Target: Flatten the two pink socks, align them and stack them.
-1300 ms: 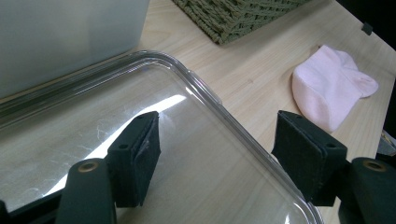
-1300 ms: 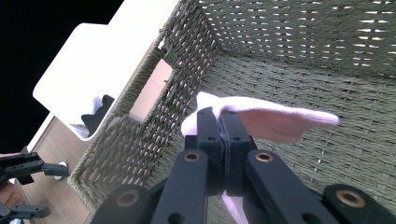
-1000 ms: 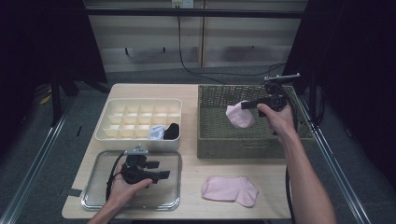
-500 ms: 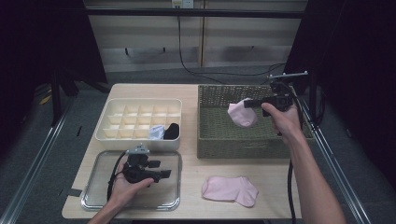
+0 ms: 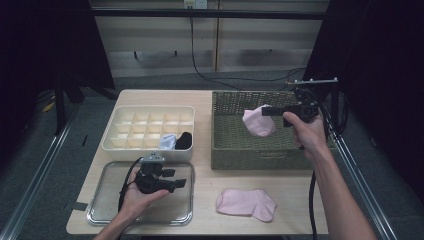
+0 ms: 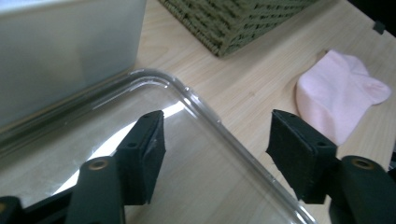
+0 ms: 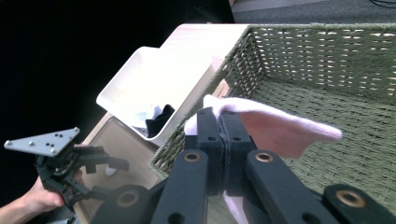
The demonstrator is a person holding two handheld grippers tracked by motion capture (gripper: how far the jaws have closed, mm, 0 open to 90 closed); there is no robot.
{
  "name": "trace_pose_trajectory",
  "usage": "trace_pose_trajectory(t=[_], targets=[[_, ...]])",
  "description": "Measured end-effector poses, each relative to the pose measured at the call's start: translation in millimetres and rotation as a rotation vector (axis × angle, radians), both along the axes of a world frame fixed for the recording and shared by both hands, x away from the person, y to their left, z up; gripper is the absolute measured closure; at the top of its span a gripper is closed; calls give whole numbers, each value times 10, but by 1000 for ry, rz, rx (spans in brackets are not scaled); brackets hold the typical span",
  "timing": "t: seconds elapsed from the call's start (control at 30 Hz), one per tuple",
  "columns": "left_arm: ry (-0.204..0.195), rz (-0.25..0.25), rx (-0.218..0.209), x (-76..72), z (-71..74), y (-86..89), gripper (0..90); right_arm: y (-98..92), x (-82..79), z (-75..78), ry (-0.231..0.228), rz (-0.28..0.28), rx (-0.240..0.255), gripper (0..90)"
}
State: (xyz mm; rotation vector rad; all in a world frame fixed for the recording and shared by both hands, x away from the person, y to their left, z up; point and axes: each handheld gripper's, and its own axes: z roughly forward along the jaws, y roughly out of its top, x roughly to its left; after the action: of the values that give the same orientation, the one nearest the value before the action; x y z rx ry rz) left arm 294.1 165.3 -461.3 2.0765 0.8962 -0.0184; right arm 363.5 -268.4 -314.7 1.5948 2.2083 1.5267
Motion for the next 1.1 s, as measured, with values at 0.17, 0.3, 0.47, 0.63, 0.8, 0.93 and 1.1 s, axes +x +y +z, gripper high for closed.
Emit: trace_pose_trajectory(t=[0.17, 0.3, 0.47, 0.63, 0.8, 0.93, 1.1], targets=[[-22, -41, -9, -18, 104, -22, 462, 0, -127, 78, -22, 13, 9, 892], [-20, -28, -27, 8, 154, -46, 450, -24, -216, 134, -36, 11, 21, 892], [-25, -11, -34, 47, 202, -88, 404, -49, -347, 167, -46, 27, 50, 892], [-33, -7, -59, 75, 278, -159, 353, -33, -505, 199, -62, 45, 49, 892], [-43, -31, -69, 64, 339, -268, 352, -23, -649, 180, -64, 57, 47, 892], [-51, -48, -91, 50, 397, -377, 350, -45, -788, 136, -69, 69, 51, 892], [-54, -69, -90, 38, 395, -476, 349, -67, -914, 78, -74, 71, 52, 892]])
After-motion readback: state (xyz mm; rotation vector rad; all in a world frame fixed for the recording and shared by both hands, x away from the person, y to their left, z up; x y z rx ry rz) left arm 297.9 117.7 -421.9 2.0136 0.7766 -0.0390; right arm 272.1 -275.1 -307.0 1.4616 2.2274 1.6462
